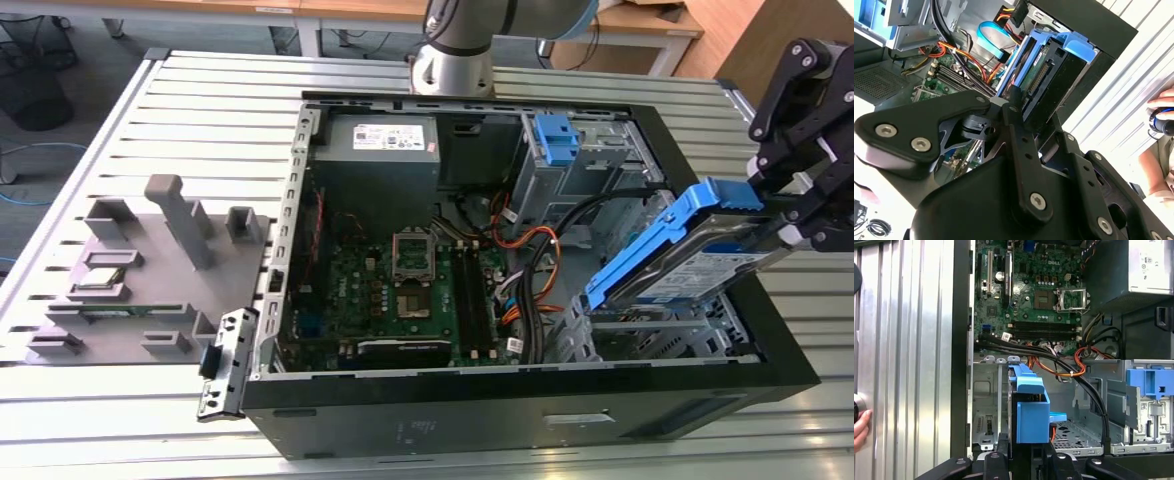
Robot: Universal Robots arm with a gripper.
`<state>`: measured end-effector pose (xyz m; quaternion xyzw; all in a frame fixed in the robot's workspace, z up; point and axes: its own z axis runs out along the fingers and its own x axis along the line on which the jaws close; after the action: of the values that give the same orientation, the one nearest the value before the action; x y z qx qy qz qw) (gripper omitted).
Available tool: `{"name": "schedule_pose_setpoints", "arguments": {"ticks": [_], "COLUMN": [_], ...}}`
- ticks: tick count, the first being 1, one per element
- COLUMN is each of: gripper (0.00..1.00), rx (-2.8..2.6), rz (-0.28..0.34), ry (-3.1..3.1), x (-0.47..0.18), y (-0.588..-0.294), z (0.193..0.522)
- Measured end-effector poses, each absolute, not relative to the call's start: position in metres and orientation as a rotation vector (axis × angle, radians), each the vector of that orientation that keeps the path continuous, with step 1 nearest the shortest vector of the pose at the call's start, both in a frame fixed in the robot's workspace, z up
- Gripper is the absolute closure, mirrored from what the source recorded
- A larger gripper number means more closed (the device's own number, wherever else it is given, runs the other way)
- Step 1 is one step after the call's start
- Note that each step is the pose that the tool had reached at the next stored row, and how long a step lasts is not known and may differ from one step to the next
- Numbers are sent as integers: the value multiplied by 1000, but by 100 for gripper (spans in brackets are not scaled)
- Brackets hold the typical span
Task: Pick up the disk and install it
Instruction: 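Pick up the disk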
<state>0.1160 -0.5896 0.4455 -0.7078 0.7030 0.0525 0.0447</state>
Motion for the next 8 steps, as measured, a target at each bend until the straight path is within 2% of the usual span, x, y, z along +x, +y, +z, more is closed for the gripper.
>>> {"name": "schedule_pose_setpoints", "arguments": {"ticks": [8], "gripper": [65], "rx": [-2161], "rz": [157], "ry": [2146], "x": [116], "y": [-590], "z": [451]}}
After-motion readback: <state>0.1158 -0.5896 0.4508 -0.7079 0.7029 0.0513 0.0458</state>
